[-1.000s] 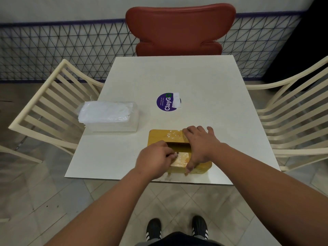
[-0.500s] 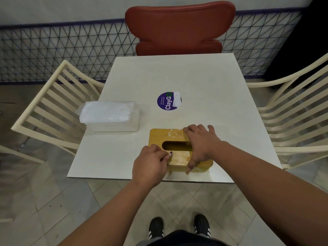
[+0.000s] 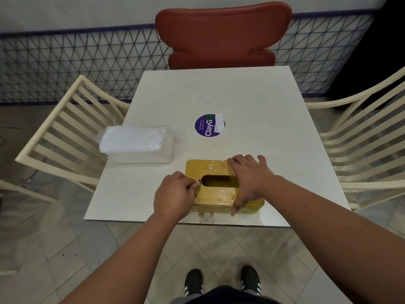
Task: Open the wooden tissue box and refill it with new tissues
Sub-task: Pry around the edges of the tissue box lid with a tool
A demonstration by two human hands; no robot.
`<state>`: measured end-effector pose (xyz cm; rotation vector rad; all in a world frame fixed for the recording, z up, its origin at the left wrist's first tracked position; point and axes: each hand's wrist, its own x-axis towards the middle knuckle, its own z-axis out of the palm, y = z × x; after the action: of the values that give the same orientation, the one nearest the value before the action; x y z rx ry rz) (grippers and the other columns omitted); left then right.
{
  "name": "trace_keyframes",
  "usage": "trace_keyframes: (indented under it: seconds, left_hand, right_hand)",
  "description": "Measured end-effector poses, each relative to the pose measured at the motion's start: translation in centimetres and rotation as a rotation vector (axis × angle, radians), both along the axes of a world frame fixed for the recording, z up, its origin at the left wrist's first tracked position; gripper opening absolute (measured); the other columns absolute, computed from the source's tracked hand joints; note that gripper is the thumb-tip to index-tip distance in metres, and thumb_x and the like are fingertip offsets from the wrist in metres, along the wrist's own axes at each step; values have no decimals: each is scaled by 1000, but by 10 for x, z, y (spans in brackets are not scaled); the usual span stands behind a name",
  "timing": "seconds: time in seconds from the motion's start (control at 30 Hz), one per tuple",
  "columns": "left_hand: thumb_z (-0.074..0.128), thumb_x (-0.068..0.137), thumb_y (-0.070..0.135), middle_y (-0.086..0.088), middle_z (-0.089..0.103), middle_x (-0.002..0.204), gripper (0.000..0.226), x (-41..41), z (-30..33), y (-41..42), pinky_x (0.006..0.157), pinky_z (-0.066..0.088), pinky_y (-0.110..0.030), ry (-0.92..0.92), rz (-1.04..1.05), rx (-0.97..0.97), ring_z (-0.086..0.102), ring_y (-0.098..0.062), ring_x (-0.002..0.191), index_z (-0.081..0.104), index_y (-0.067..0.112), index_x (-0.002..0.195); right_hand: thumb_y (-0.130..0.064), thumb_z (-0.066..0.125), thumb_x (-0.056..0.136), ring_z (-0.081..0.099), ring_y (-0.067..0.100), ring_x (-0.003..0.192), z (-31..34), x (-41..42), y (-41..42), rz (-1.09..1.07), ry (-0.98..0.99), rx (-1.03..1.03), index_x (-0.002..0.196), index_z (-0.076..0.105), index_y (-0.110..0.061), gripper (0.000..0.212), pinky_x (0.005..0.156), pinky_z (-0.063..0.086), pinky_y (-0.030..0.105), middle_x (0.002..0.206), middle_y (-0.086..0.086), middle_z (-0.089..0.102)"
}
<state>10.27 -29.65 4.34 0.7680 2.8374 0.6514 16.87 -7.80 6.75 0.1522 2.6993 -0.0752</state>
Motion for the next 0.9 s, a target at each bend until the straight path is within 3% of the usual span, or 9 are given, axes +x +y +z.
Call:
trace_keyframes:
  seconds: [0.17, 0.37, 0.63, 0.9]
  left_hand:
    - [46, 96, 43, 5, 57, 96, 30, -38, 5, 31, 72, 47, -32, 44, -29, -100, 50, -17, 95, 72, 30, 101]
    - [49, 95, 41, 4, 61, 95, 28, -63, 4, 62, 68, 50, -31, 57, -55, -79, 55, -17, 87, 73, 28, 102]
    - [49, 94, 46, 7, 60, 98, 30, -62, 6, 65, 73, 46, -29, 55, -234, -118, 51, -15, 93, 71, 32, 109]
    - [51, 95, 39, 5, 63, 95, 27, -57, 12, 71, 71, 48, -29, 37, -145, 4, 54, -15, 85, 73, 26, 104]
  right_hand:
    - [-80, 75, 40, 22, 25, 139, -1, -1, 1, -6, -6, -11, 150, 10, -24, 140, 114, 13, 55, 154, 0, 20]
    - [-80, 75, 42, 21, 26, 140, -1, -1, 2, -6, -11, -14, 151, 9, -25, 139, 114, 11, 56, 154, 0, 19]
    - [-80, 74, 42, 22, 26, 139, -1, 0, 2, 0, -5, -12, 151, 9, -24, 139, 113, 12, 56, 154, 0, 20]
    - [-80, 74, 43, 21, 26, 140, 0, 0, 2, 4, -11, -6, 151, 8, -24, 139, 113, 12, 57, 154, 1, 19]
